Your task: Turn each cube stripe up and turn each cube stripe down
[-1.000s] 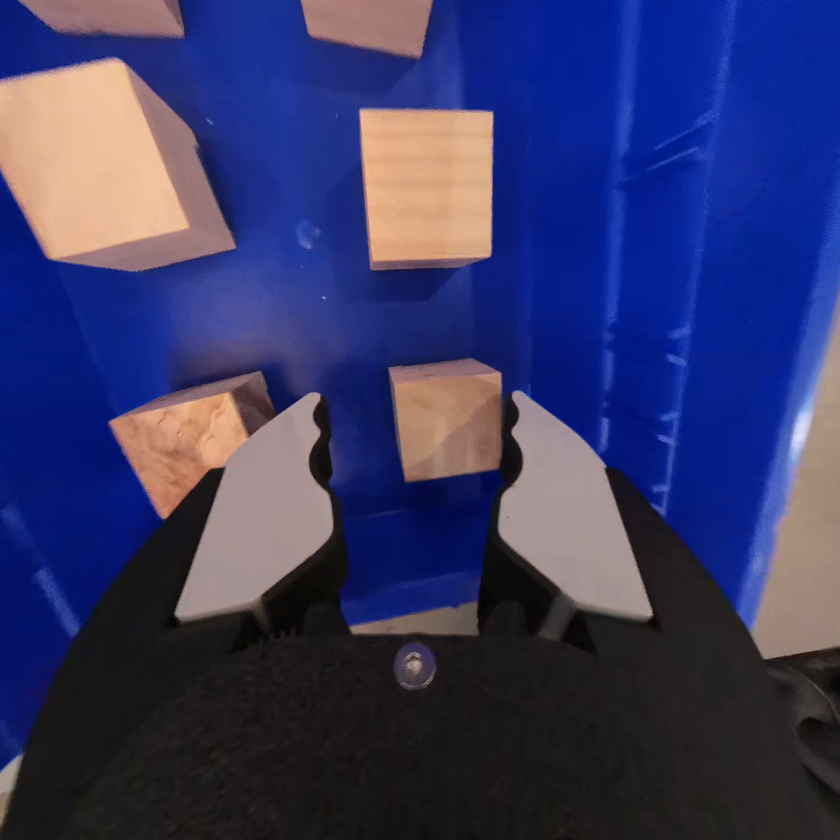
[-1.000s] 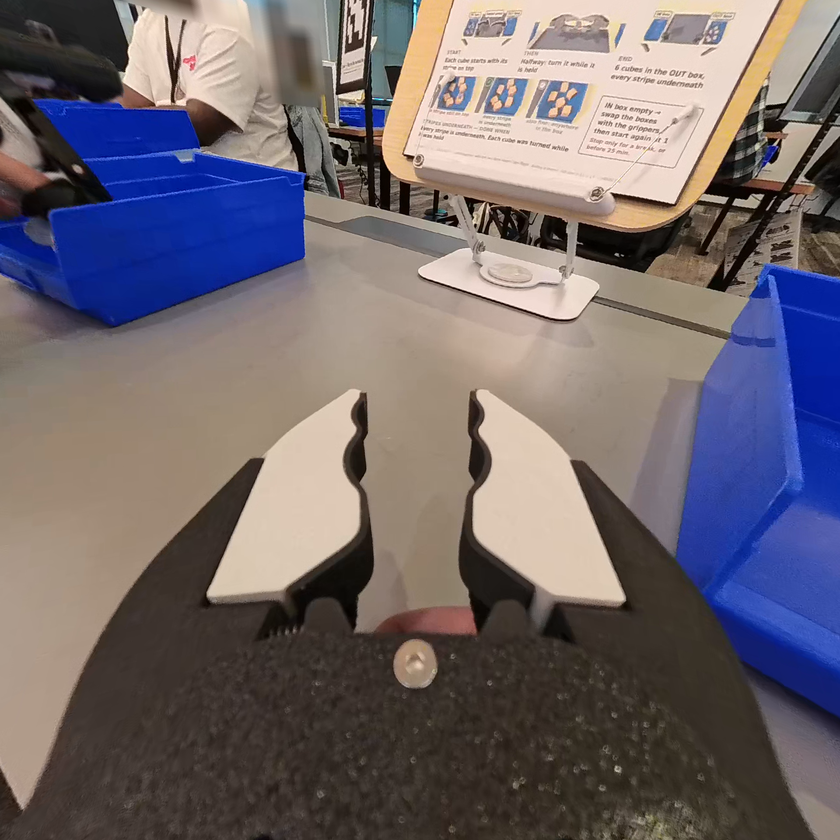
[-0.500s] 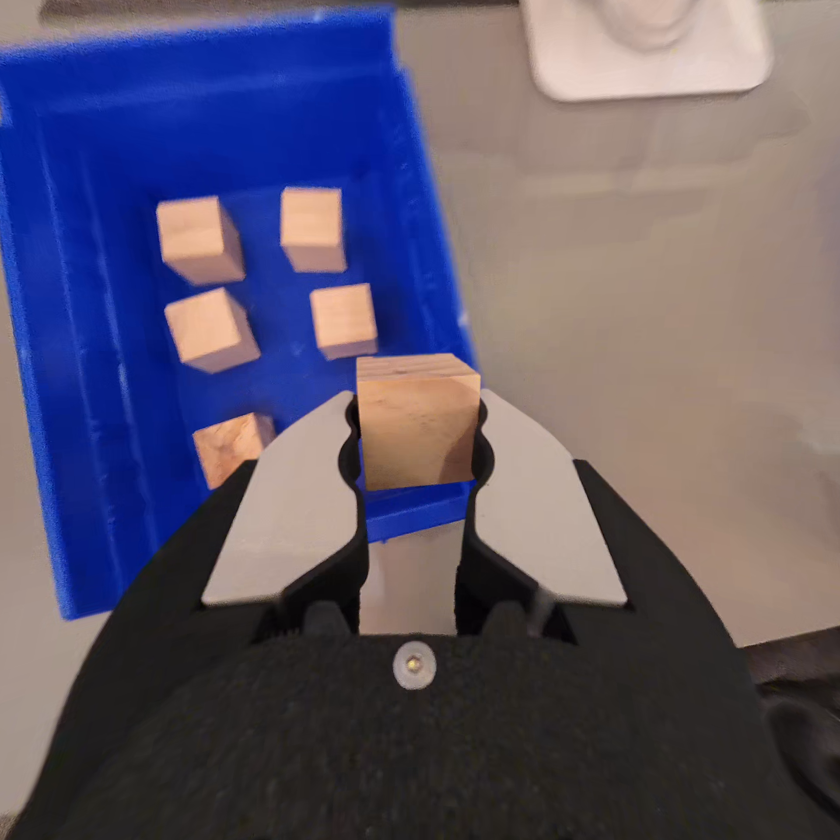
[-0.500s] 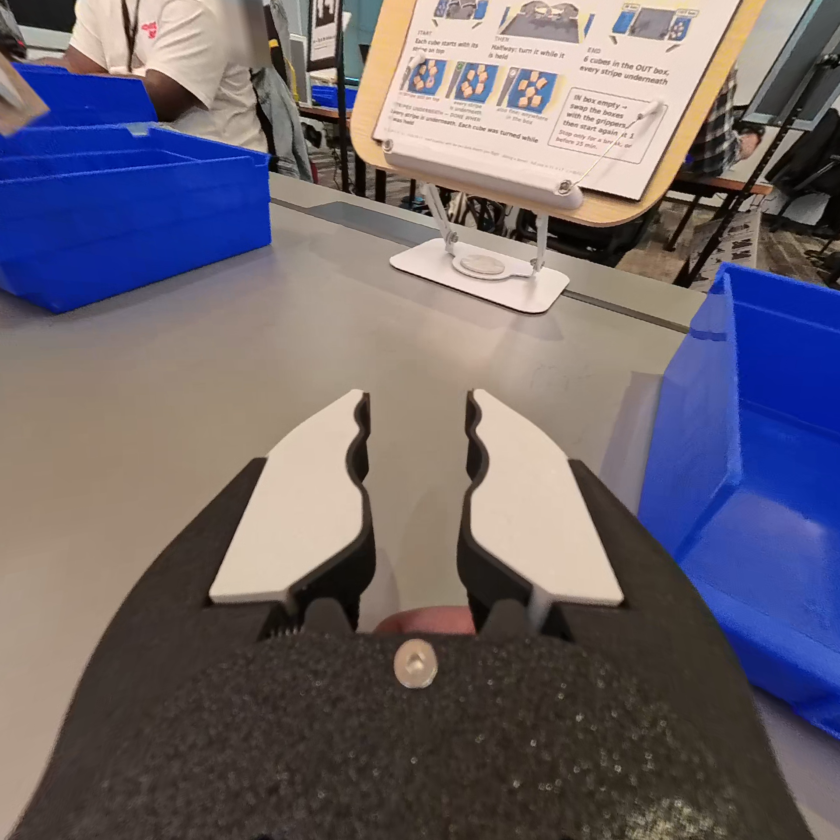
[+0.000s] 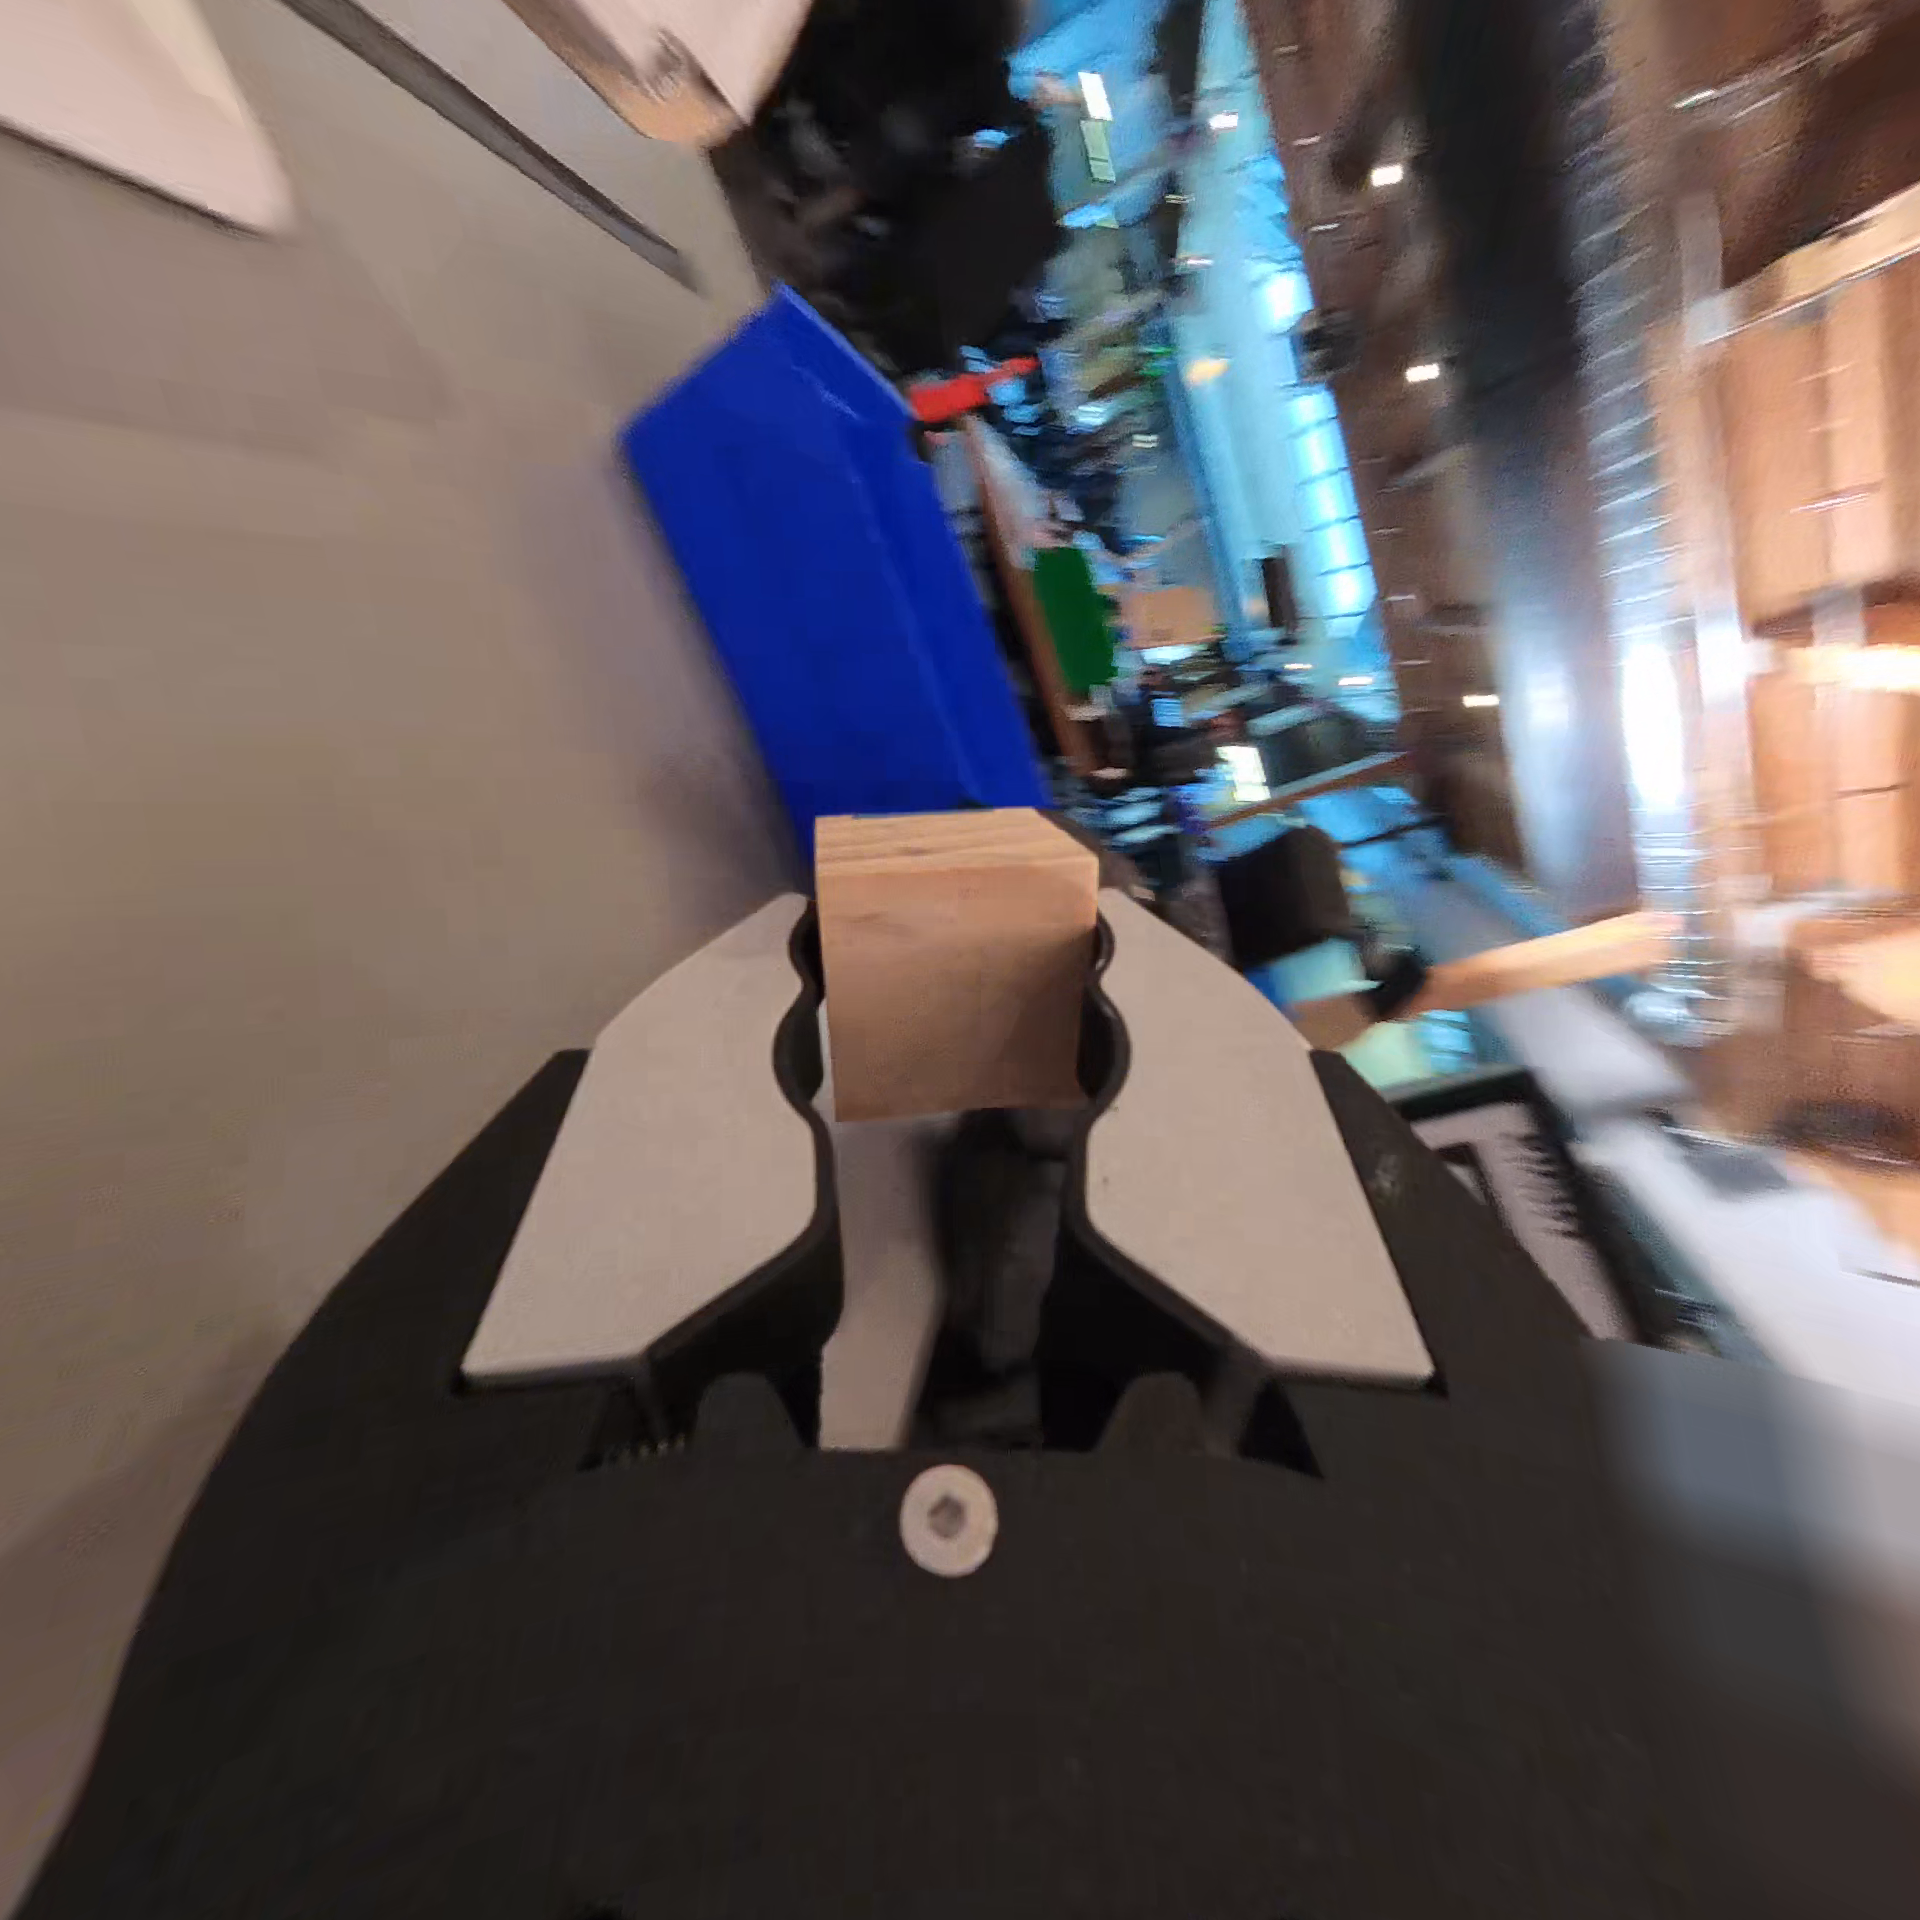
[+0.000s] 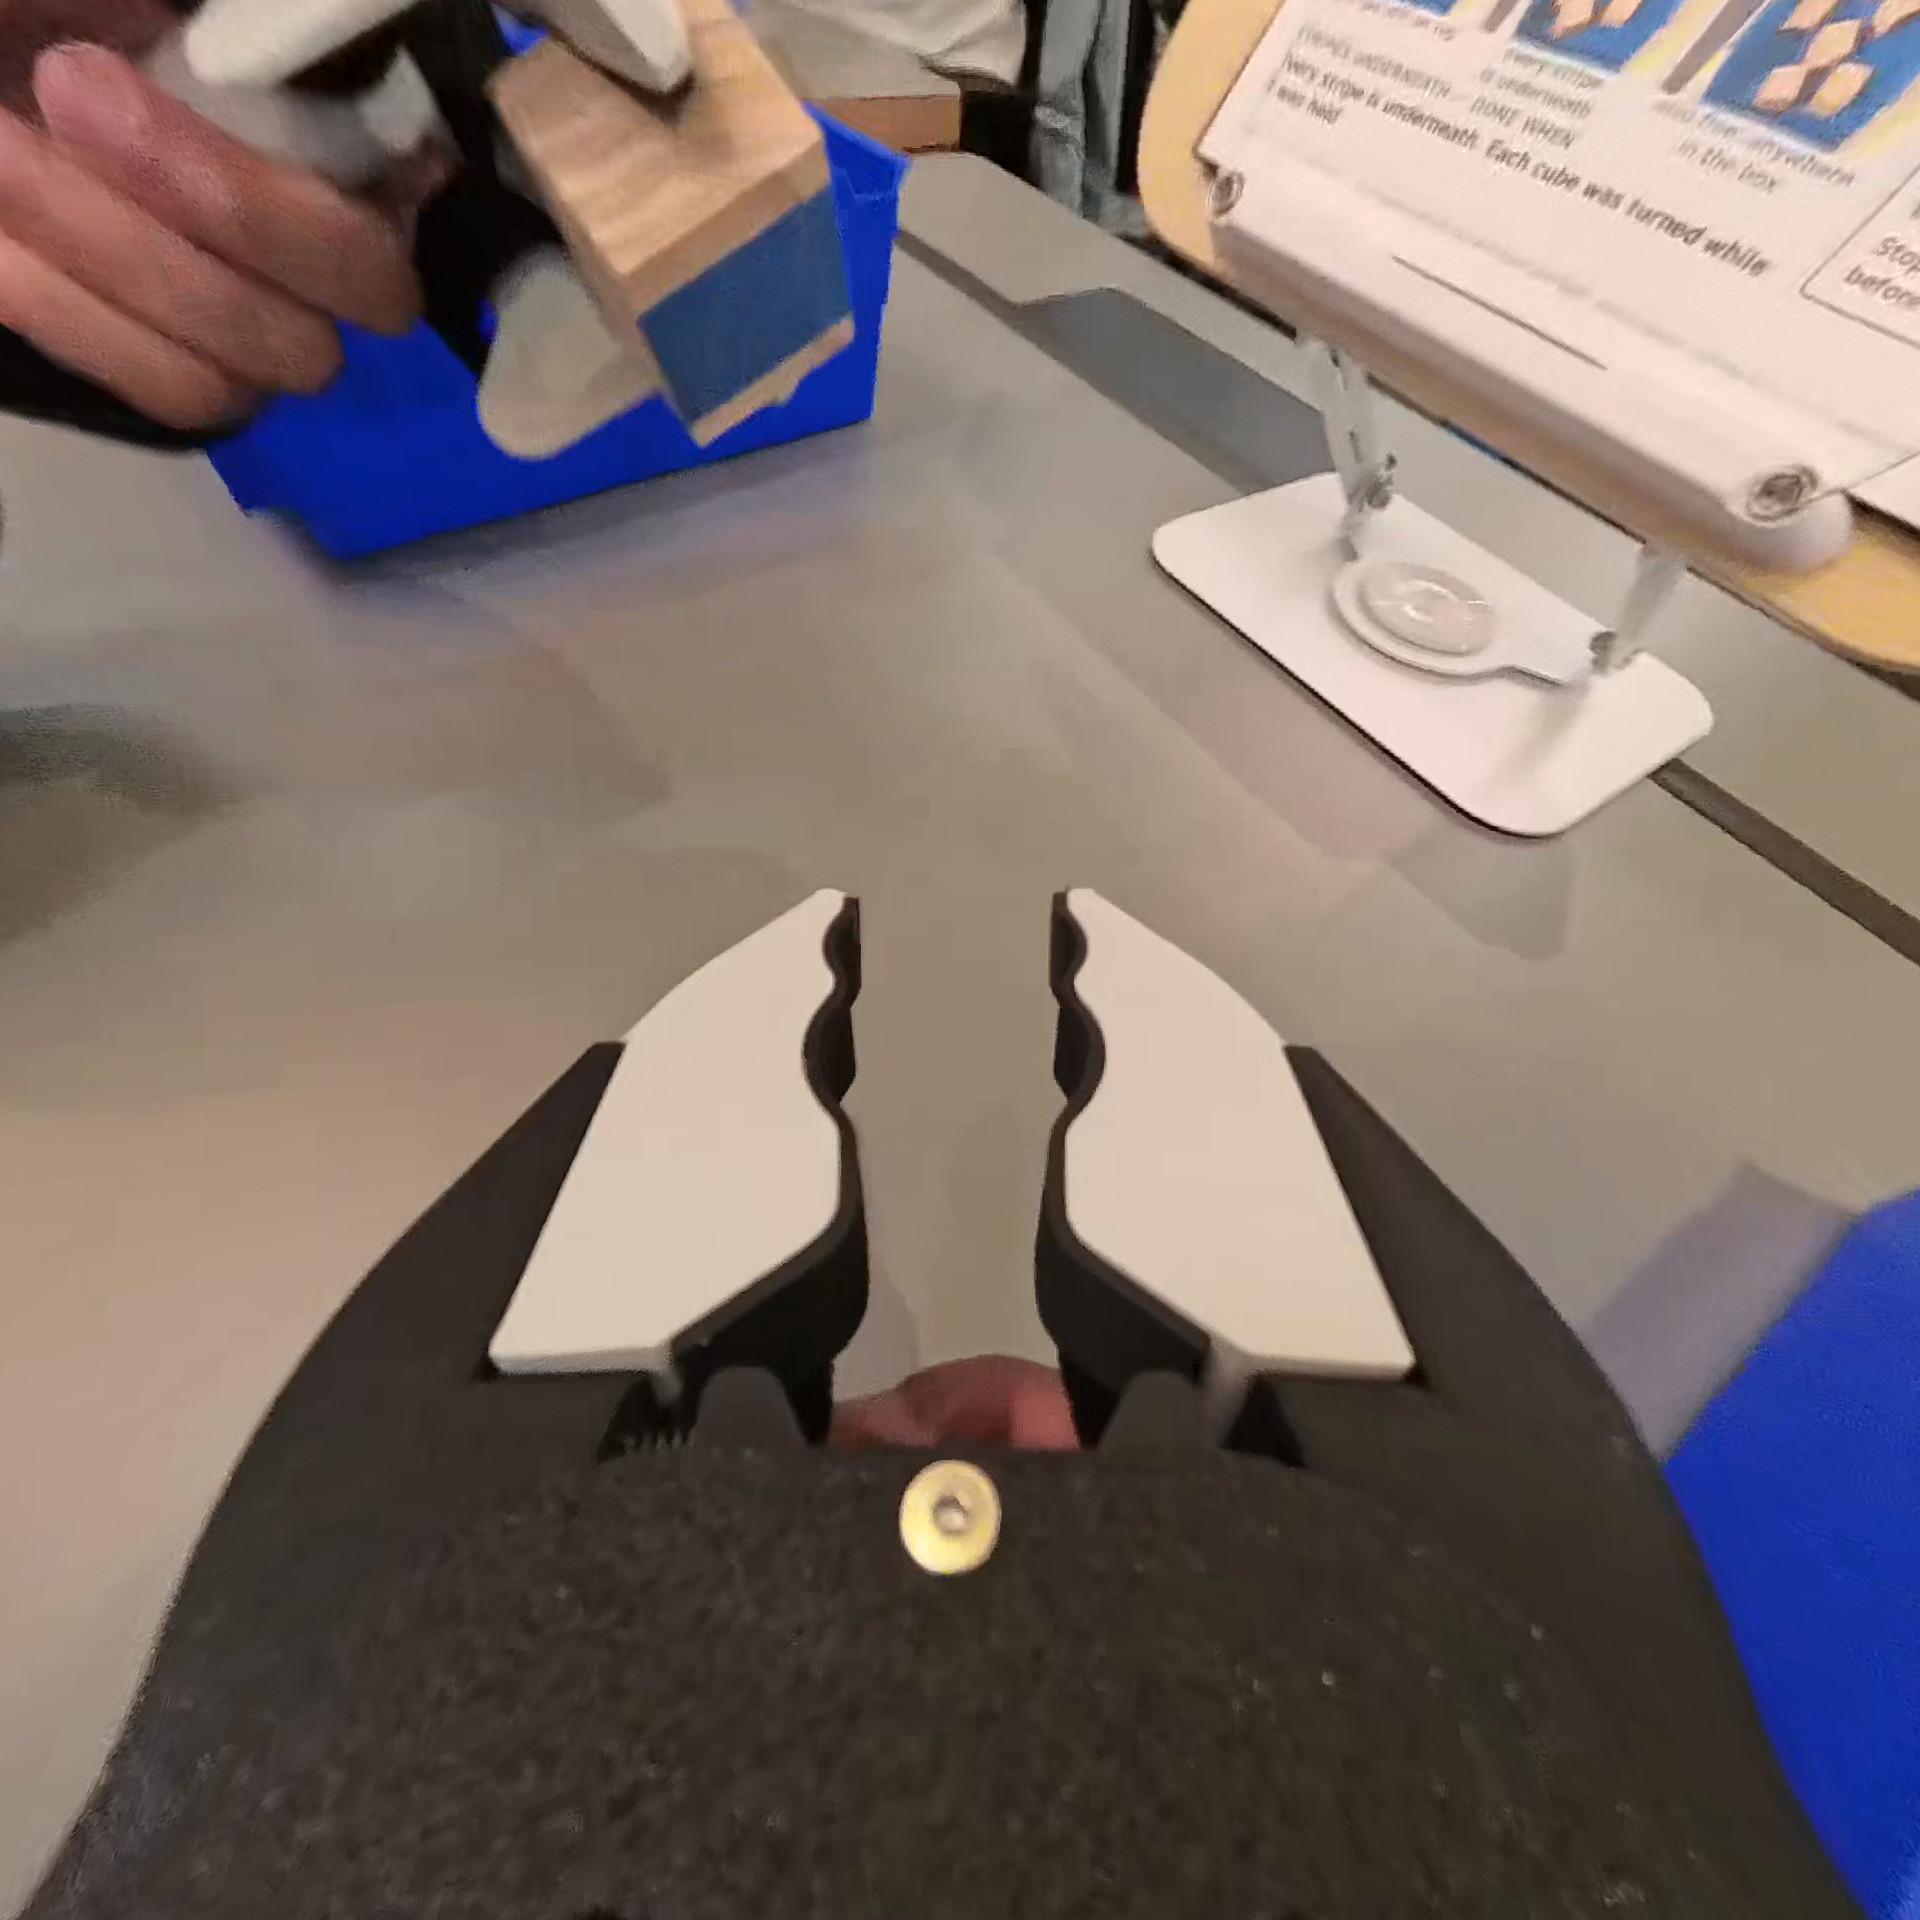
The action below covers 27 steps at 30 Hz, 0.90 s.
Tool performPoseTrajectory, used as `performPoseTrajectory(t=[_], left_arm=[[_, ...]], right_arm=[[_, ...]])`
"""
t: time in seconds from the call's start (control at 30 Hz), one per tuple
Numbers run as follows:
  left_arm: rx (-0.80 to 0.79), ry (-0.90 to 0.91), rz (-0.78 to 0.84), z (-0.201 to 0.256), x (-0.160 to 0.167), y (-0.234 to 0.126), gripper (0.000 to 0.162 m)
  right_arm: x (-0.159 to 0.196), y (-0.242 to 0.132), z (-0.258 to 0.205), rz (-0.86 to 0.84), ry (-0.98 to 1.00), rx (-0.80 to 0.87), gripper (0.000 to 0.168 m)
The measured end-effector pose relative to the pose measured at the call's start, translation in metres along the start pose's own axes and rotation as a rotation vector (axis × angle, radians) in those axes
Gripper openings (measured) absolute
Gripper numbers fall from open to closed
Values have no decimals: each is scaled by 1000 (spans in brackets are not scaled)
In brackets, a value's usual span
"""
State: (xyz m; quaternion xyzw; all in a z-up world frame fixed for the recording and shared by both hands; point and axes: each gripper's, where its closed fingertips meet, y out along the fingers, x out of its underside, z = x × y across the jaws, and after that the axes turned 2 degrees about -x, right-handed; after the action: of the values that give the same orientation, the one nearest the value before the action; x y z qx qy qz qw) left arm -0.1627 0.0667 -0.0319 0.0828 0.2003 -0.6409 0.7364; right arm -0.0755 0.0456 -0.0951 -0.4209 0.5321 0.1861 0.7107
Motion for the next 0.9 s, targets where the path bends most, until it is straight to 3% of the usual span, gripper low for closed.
performPoseTrajectory(t=[0.07,0.17,0.33,0.47,0.57,0.83,0.9], left_arm=[[150,-83,-5,14,0,1,45],[249,-173,-29,18,5,2,45],[276,-267,-55,9,14,11,45],[269,-291,-69,6,22,18,45],[287,-306,-95,9,29,22,45],[301,-363,-85,3,31,25,44],[288,-367,-78,0,32,28,44]], right_arm=[[-9,6,8,81,78,-36,33],[-22,11,9,202,234,-175,33],[-39,16,15,333,358,-263,37],[-52,19,-4,414,166,-275,56],[-62,20,-21,460,42,-286,61],[-67,27,-53,464,-57,-388,70],[-66,33,-52,447,-78,-349,70]])
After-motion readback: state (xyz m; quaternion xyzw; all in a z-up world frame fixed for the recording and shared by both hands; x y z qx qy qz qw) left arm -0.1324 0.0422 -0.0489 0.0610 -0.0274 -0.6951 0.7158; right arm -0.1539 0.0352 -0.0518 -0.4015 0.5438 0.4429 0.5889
